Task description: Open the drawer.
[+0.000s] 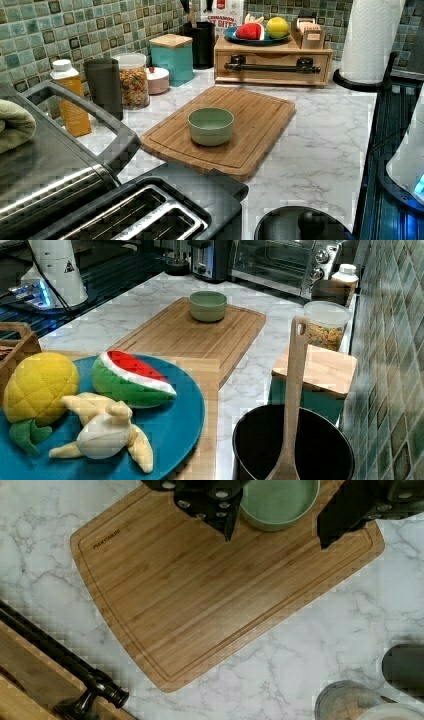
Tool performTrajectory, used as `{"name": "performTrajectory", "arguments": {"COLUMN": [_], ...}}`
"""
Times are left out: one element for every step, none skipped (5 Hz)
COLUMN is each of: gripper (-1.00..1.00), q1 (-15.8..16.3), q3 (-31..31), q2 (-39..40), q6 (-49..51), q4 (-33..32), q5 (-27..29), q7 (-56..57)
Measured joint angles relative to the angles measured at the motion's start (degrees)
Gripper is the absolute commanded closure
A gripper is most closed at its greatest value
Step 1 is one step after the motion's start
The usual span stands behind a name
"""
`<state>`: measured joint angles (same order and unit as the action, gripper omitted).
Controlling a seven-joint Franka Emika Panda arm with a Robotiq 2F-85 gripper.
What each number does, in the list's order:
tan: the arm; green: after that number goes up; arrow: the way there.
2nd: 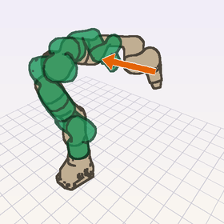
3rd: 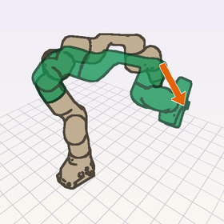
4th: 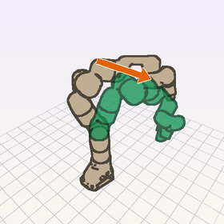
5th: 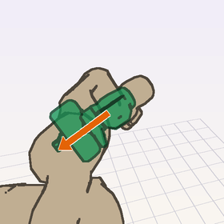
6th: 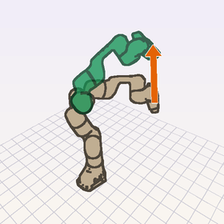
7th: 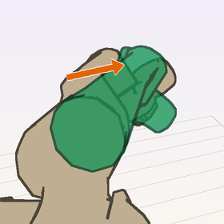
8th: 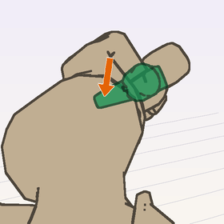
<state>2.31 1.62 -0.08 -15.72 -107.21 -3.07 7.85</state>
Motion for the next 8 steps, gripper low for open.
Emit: {"name": "performTrajectory", "arguments": {"gripper": [-1.0, -1.0, -1.0, -1.0, -1.0, -1.0, -1.0, -1.0], "q1": [0.0, 0.02, 0.02, 0.09, -0.18, -0.4, -1.06, -1.29], "q3": [0.0, 0.06, 0.07, 0.52, 0.96, 1.73, 3.17, 5.95], "q2": [0.0, 0.12, -0.42, -1.45, -3.08, -4.82, -5.88, -5.81], "q6": [0.0, -0.46, -6.63, -9.6, -9.6, -10.62, -12.6, -13.09], "q4": [-0.45, -0.9, -2.85, -5.82, -9.96, -14.88, -19.36, -22.05], "q5": [-0.13, -0.32, -0.94, -0.05, -0.04, -0.06, -0.18, -2.84], "q7": [0.0, 0.0, 4.78, 19.34, 34.92, 46.92, 56.27, 58.17]}}
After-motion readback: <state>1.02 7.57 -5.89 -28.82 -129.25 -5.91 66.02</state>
